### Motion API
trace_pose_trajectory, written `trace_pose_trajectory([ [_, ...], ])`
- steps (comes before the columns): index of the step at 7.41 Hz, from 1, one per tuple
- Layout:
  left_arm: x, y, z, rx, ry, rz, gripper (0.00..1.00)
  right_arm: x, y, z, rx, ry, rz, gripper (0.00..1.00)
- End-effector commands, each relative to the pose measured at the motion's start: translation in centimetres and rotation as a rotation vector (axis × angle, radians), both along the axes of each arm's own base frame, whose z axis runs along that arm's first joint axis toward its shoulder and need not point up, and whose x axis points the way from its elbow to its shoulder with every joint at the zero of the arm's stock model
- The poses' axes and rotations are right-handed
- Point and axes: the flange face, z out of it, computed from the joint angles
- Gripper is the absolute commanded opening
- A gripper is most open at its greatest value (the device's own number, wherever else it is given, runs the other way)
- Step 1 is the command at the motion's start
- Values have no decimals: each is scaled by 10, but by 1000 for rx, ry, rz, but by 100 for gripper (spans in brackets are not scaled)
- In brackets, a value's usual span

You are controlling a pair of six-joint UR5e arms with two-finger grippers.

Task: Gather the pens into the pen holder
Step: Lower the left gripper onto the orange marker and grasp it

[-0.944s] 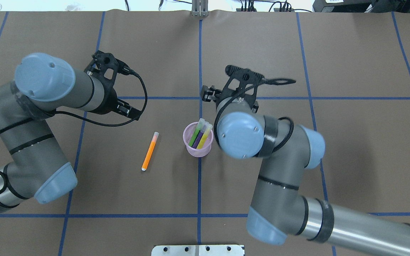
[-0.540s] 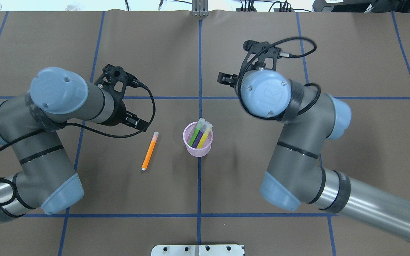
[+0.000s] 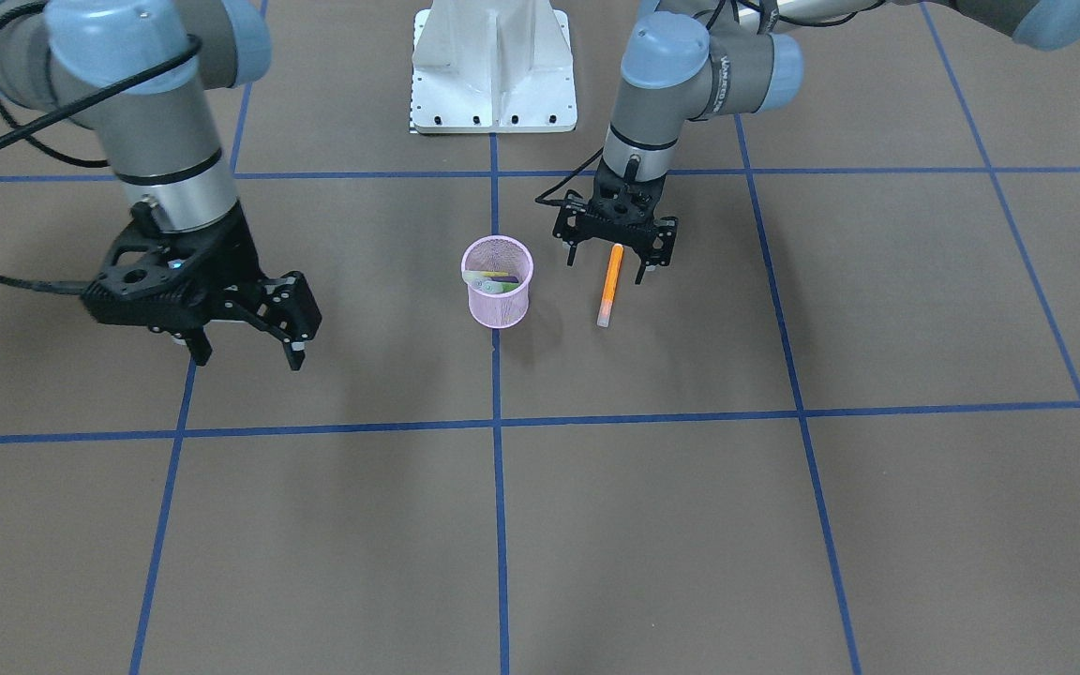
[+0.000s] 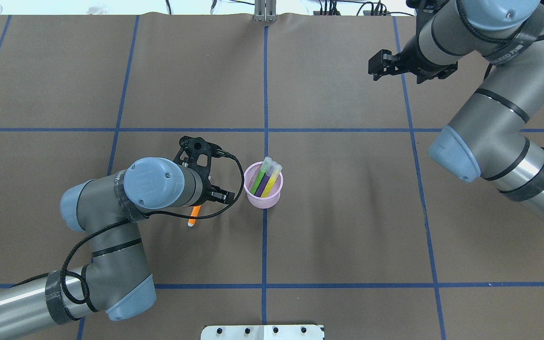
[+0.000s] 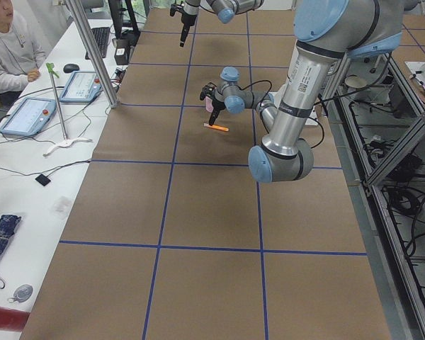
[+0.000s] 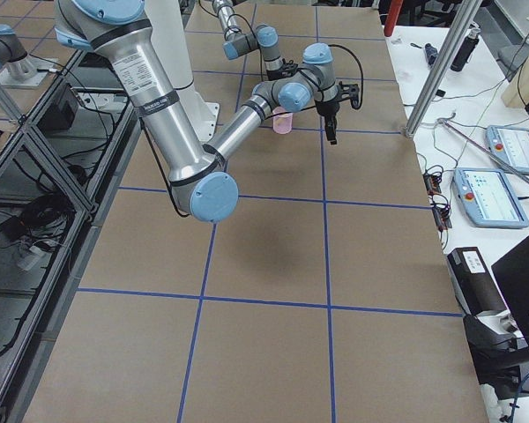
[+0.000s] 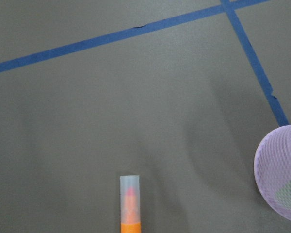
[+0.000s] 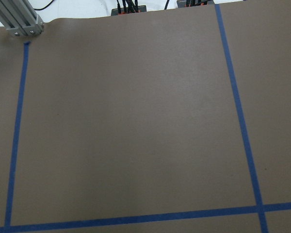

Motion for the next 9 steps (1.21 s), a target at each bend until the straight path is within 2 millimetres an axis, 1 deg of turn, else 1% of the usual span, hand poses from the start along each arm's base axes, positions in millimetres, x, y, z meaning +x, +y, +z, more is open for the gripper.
trace_pose_trajectory([
  [1, 6, -3, 6, 14, 17, 5, 52, 10, -3, 5, 3, 2, -10, 100],
  [2, 1, -10, 6, 47, 5, 17, 52, 10, -3, 5, 3, 2, -10, 100],
  [4, -5, -18, 7, 50, 1, 7, 52, 10, -3, 4, 6, 0, -10, 100],
  [7, -6, -19, 11, 45, -7, 7, 52, 11, -2, 2, 12, 1, -6, 100],
  [8, -4, -16, 13, 42, -7, 15, 52, 11, -2, 3, 11, 3, -5, 100],
  [9, -2, -11, 13, 33, -2, 35, 49, 12, -2, 4, 10, 4, -3, 100],
])
